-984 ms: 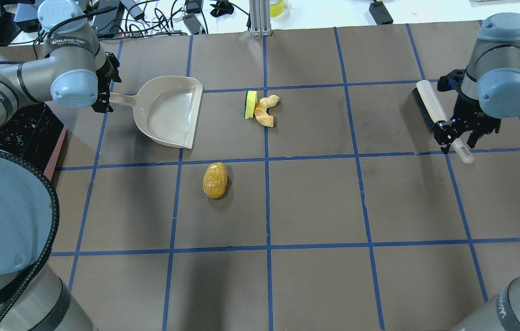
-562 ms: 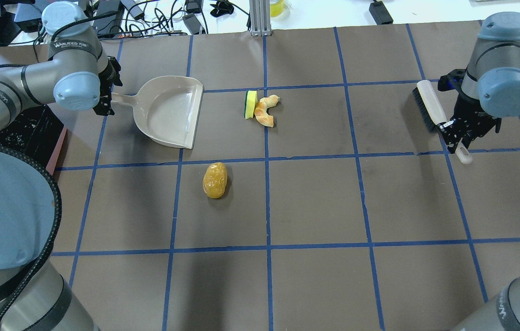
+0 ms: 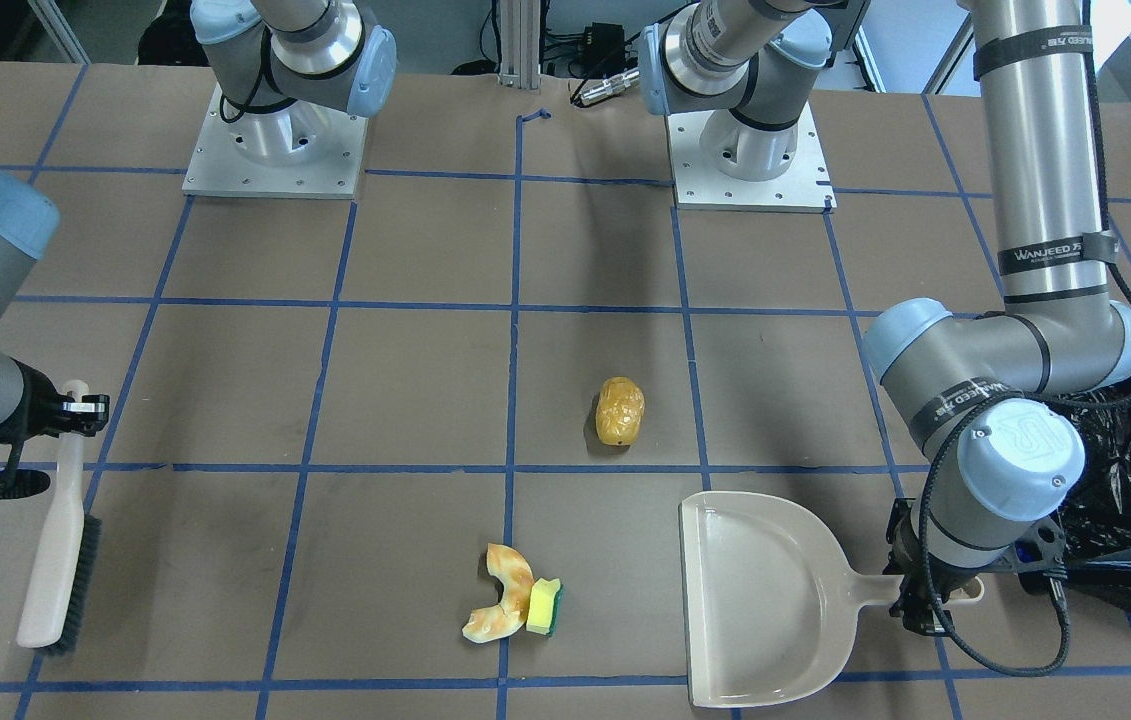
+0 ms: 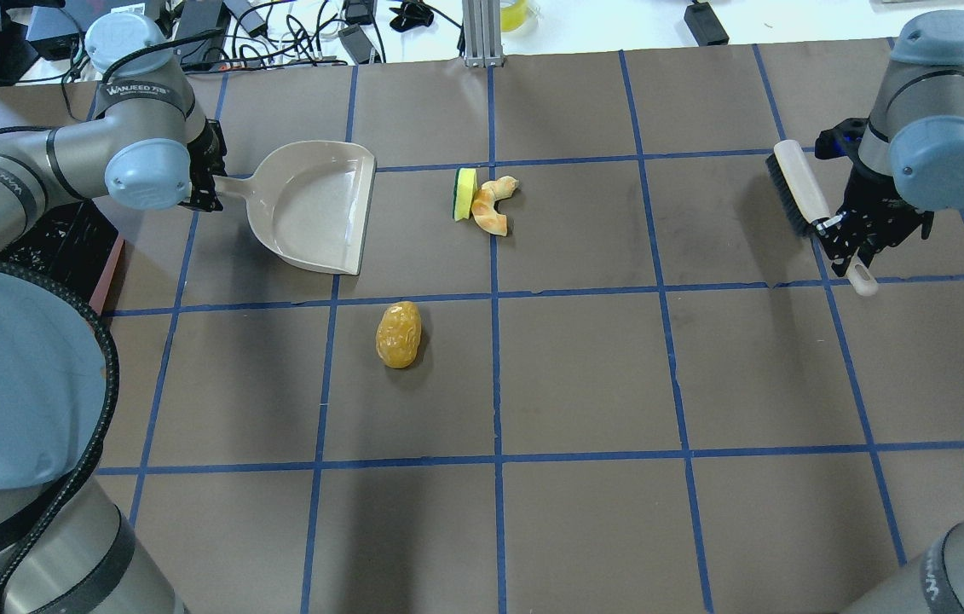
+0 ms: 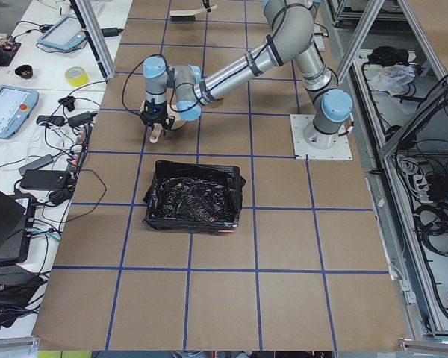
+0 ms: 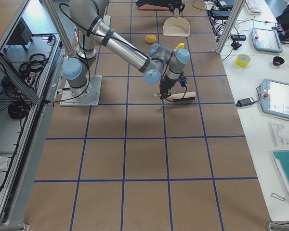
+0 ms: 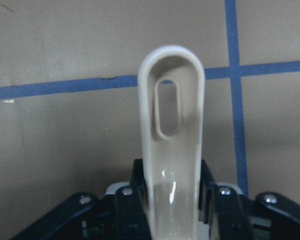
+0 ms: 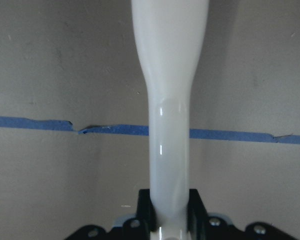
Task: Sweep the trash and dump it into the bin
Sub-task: 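Lift the dustpan with the left gripper while the right gripper lifts the brush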
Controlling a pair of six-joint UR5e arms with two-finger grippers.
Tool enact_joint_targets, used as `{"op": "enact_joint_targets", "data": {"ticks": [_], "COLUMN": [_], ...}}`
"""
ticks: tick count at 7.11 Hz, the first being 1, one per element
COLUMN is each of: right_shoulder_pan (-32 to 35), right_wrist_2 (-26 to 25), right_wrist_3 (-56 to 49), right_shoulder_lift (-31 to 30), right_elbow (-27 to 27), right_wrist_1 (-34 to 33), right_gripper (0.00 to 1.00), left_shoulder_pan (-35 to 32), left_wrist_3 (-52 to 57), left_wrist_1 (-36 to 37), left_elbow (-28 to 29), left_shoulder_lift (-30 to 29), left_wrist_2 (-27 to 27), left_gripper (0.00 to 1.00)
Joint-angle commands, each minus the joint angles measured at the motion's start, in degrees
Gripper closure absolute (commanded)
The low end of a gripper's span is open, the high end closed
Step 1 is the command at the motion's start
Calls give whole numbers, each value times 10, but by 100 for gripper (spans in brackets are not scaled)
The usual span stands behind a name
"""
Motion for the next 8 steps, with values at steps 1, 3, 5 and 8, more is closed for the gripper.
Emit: {"op": "enact_joint_targets", "data": {"ticks": [1, 3, 5, 8], "right_shoulder_pan": [85, 223, 258, 299], "right_wrist_2": [5, 8, 105, 89], "right_wrist_3": [102, 287, 382, 420], "right_shoulder_lift": [-16, -8, 18, 51], "right_elbow": [-12, -36, -49, -80], "right_wrist_1": [9, 21, 46, 67], "right_gripper": [100, 100, 100, 100], "left_shoulder_pan": [-1, -2, -30, -69], "left_wrist_3": [0, 22, 3, -121], "left_wrist_1": [2, 3, 1, -73], "left_elbow": [1, 8, 19, 60], "left_shoulder_lift": [6, 12, 19, -12], "left_wrist_2": [-6, -12, 9, 47], "left_gripper": [100, 100, 100, 100]}}
